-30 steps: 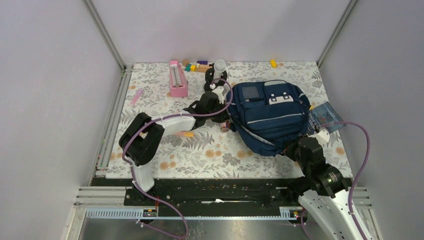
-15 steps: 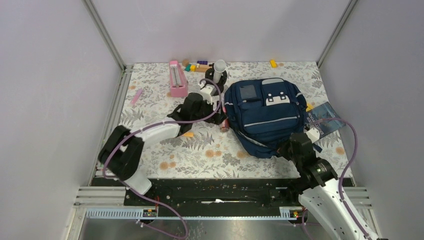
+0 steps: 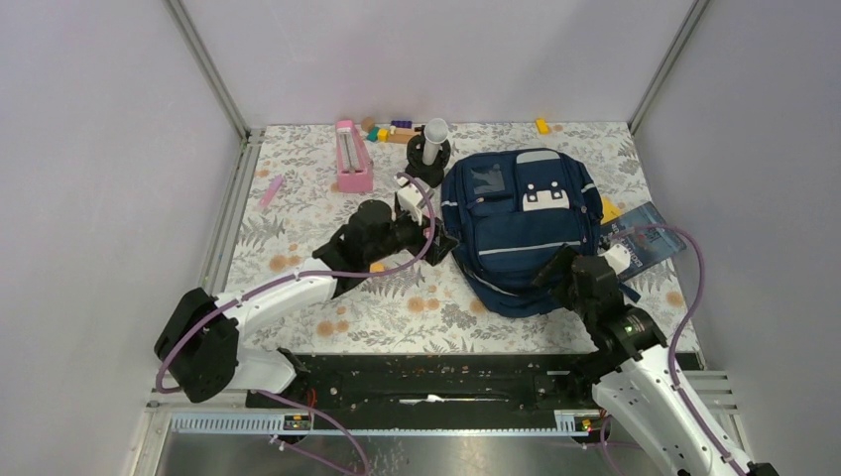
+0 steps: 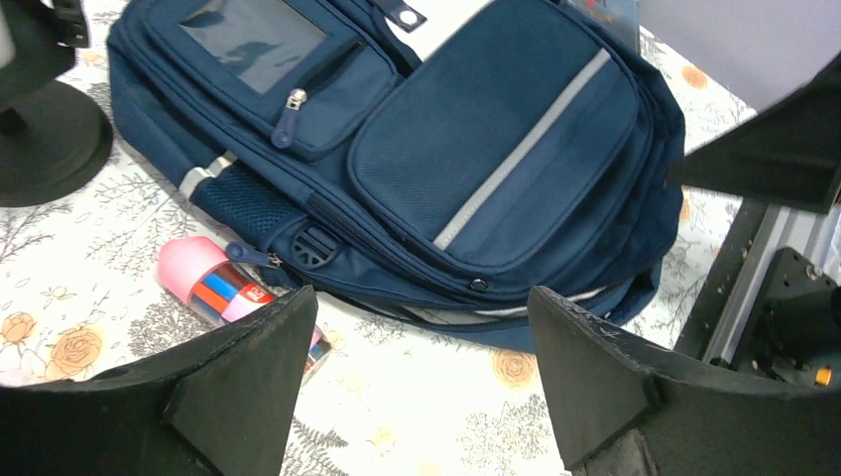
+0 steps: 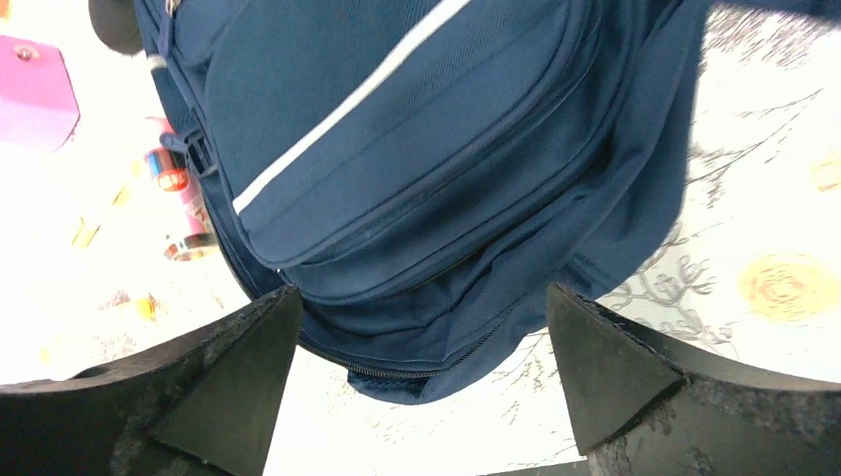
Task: Pack the student bag
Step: Unzip the student bag at the center of the board.
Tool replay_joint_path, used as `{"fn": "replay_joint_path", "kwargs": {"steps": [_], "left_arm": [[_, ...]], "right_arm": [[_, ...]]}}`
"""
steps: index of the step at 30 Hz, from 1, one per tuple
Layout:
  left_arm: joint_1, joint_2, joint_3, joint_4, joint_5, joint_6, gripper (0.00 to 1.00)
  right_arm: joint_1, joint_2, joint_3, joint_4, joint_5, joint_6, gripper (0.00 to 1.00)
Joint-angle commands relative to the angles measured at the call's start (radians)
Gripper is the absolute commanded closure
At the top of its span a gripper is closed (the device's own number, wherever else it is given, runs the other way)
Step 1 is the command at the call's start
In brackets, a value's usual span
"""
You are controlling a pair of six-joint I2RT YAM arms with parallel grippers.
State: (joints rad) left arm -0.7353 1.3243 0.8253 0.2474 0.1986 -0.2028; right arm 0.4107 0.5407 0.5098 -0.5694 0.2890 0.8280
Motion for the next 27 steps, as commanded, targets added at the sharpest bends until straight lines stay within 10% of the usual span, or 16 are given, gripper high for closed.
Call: {"fn": "replay_joint_path", "kwargs": {"steps": [1,15,27], "left_arm": [[-0.031,-0.023,-0.016,0.046,0.009,0.049,0.18],[-0.107,-0.176,0.003,-0.232,-0.094,-0.158,0.17],[-0.107,-0.172,0.419,-0.781,-0.005,-0.051,0.14]], "right_arm": [[-0.004,-0.01,0.102,-0.105,0.16,-0.065,0.0],[-0.234,0.008,0.061,-0.046,-0.126,-0.111,0.32],[-0.234,0.038,0.017,-0.036,-0.088,-0.074,0.49]]}}
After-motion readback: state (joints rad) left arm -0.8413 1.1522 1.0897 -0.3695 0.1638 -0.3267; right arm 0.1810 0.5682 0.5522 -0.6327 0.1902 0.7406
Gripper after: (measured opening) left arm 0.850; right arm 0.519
